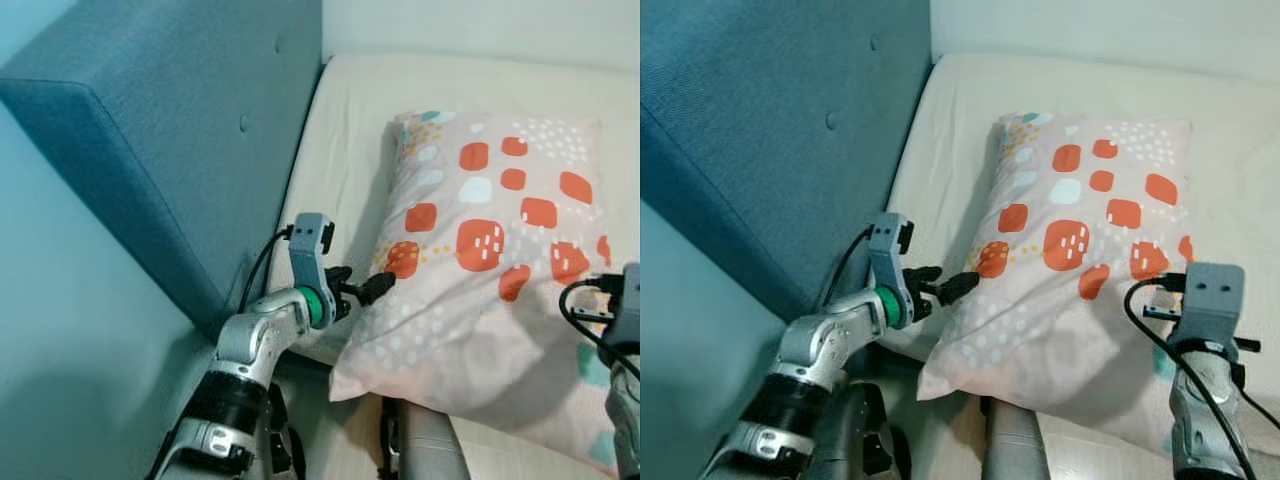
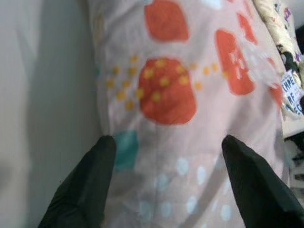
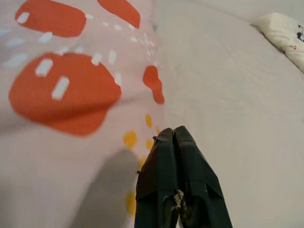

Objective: Clean up the room

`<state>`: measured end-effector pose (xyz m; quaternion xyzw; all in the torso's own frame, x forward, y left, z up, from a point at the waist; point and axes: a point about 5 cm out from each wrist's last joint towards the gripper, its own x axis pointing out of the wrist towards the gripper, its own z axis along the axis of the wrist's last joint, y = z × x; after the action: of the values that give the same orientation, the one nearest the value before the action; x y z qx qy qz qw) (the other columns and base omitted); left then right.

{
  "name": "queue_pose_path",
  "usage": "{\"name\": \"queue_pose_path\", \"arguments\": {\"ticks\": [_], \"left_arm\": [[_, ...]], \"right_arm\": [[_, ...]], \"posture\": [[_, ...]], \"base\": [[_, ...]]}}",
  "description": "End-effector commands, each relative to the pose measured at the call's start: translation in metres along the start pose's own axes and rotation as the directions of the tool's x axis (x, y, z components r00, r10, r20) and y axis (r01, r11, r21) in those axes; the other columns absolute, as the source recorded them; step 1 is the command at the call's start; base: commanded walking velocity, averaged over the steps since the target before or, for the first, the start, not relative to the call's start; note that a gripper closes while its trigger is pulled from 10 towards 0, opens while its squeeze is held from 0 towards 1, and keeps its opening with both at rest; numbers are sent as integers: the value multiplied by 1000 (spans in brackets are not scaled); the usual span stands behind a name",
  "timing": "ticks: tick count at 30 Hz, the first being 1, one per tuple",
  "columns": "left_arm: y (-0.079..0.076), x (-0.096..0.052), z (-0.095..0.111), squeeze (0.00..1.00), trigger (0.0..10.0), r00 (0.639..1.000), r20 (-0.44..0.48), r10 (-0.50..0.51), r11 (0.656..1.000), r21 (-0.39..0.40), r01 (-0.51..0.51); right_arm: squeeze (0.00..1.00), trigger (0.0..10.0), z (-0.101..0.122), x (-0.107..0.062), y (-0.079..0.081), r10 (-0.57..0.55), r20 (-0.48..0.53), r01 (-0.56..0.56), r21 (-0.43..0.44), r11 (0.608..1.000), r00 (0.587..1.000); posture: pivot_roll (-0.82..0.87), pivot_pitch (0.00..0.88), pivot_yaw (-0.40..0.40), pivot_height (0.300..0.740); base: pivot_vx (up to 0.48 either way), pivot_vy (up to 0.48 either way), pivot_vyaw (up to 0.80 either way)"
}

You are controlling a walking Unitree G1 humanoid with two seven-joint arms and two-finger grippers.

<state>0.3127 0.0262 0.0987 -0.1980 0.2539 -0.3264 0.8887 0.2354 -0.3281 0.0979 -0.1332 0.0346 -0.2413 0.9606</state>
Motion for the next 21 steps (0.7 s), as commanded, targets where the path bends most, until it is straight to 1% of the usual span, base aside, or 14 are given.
{"name": "queue_pose_path", "arguments": {"ticks": [1,2,3,6,9,10,12,14,15,16,18,19,20,21], "left_arm": [[4,2,-8,1000,10000,1000,-22,14,999,-29,-15],[7,4,-14,1000,10000,999,-41,24,998,-54,-26],[7,4,-14,1000,10000,999,-41,24,998,-54,-26],[21,8,-31,1000,10000,992,-65,105,991,-72,-110],[27,9,-35,1000,10000,990,-54,129,988,-83,-133],[27,9,-35,1000,10000,990,-54,129,988,-83,-133],[26,11,-37,1000,10000,995,-45,93,986,-136,-98],[26,11,-37,1000,10000,995,-45,93,986,-136,-98],[22,13,-40,1000,10000,999,-42,22,983,-183,-29],[13,14,-45,1000,10000,994,-60,-90,968,-242,73],[13,14,-45,1000,10000,994,-60,-90,968,-242,73],[7,14,-48,263,10000,987,-66,-144,957,-264,122],[1,15,-51,0,10000,978,-74,-194,945,-283,165],[1,15,-51,0,10000,978,-74,-194,945,-283,165]], "right_arm": [[0,10000,-6,-4,0,10,-1,-10,6,1000,1000],[0,10000,-7,-6,3,31,18,-31,31,999,999],[0,10000,-7,-6,3,31,18,-31,31,999,999],[0,10000,-2,-8,19,80,53,-84,63,994,995],[0,10000,2,-7,28,106,70,-111,68,991,992],[0,10000,2,-7,28,106,70,-111,68,991,992],[0,10000,8,-9,39,149,92,-156,83,984,985],[0,10000,8,-9,39,149,92,-156,83,984,985],[0,10000,11,-11,46,183,112,-194,95,976,977],[0,10000,12,-12,52,213,122,-226,109,968,969],[0,10000,12,-12,52,213,122,-226,109,968,969],[0,10000,12,-13,55,227,126,-241,114,964,966],[0,10000,13,-13,58,234,127,-249,118,961,964],[0,10000,13,-13,58,234,127,-249,118,961,964]], "posture": [[-134,136,99,625],[-136,147,94,625],[-136,147,94,625],[-149,177,81,625],[-155,188,76,625],[-155,188,76,625],[-160,204,66,625],[-160,204,66,625],[-161,211,61,625],[-161,215,60,625],[-161,215,60,625],[-158,218,59,625],[-155,218,60,625],[-155,218,60,625]], "base": [[0,0,0],[0,0,0],[0,0,0],[0,0,0],[0,0,0],[0,0,0],[0,0,0],[0,0,0],[0,0,0],[0,0,0],[0,0,0],[0,0,0],[0,0,0],[0,0,0]]}}
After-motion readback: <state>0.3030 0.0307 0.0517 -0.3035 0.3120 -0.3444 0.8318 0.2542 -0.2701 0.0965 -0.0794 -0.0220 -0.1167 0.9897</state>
